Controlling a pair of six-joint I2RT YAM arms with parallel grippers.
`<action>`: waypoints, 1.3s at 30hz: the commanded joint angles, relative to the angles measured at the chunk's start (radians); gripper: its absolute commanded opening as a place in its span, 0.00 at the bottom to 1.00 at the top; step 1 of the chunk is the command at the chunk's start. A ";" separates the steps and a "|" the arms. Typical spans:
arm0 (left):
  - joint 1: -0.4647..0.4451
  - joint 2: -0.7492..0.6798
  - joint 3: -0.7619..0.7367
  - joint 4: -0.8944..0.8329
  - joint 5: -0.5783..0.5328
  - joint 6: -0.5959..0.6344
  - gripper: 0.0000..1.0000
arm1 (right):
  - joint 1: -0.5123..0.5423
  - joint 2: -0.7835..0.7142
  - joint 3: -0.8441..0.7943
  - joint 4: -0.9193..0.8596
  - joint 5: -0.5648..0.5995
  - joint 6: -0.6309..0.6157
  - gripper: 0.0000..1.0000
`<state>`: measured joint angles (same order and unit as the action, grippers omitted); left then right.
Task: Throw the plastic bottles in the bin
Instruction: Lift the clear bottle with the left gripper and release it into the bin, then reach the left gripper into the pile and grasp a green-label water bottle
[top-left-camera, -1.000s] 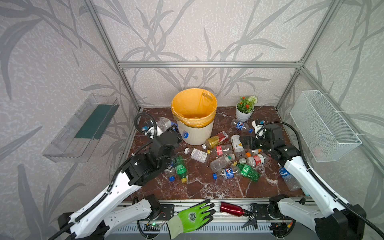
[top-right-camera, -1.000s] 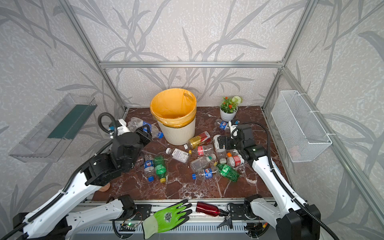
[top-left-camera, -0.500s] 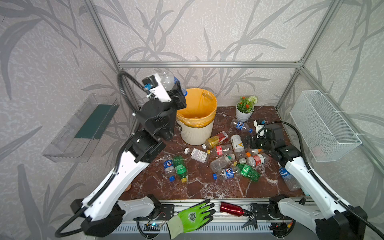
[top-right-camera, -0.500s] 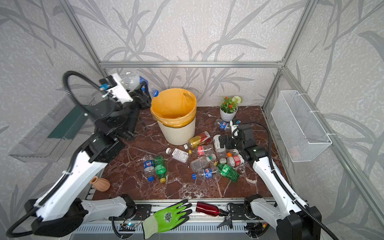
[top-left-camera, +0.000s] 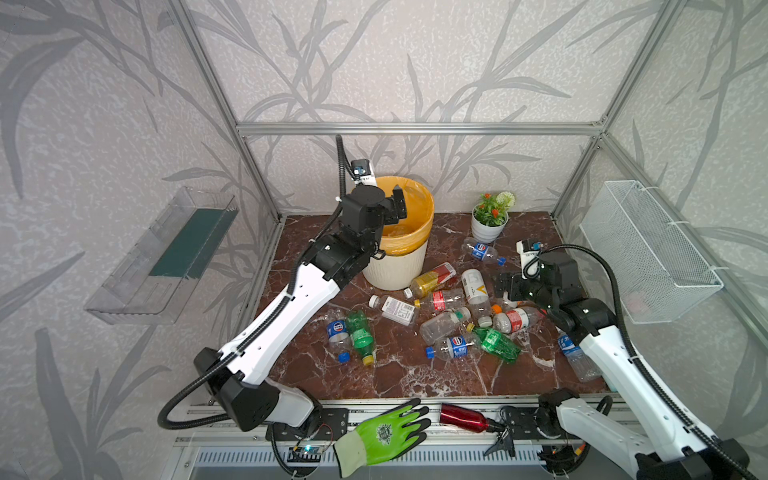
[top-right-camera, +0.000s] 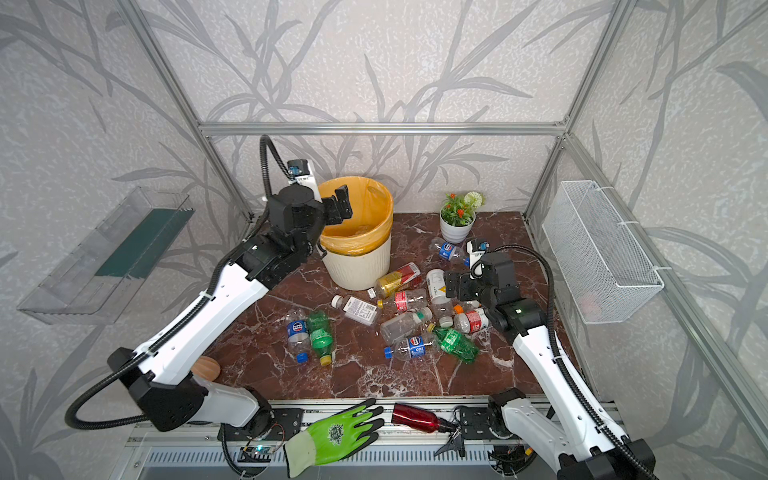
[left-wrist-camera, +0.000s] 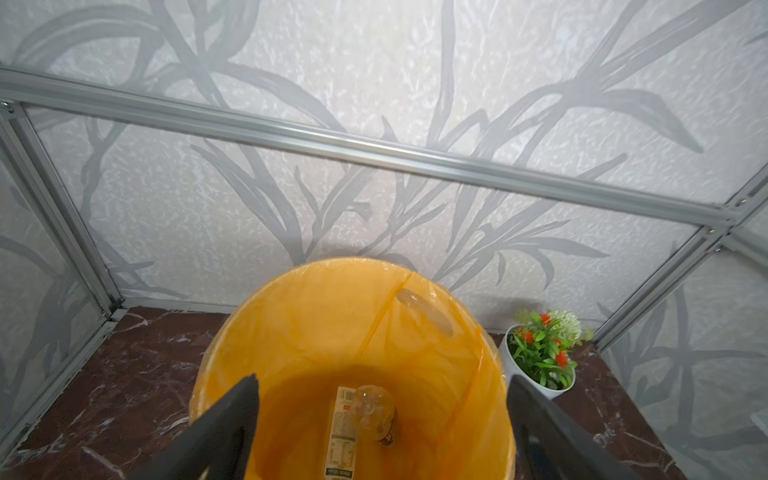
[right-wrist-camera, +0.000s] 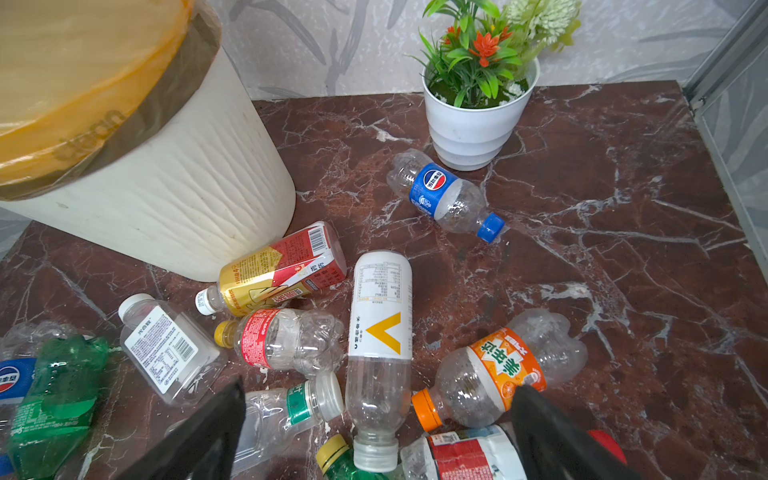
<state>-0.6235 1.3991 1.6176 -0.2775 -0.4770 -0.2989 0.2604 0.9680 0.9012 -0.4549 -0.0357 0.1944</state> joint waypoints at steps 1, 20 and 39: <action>-0.009 -0.081 -0.050 0.026 0.008 0.006 0.93 | -0.008 0.005 -0.010 -0.032 0.031 0.006 0.99; -0.269 -0.152 -0.359 -0.119 -0.023 0.005 0.93 | -0.017 -0.042 -0.215 -0.039 0.096 0.162 0.99; -0.365 0.273 -0.322 -0.268 0.420 0.250 0.84 | -0.103 -0.142 -0.355 0.020 0.099 0.209 0.99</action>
<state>-0.9894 1.6348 1.2407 -0.4679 -0.1368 -0.1421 0.1631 0.8417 0.5629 -0.4530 0.0788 0.3840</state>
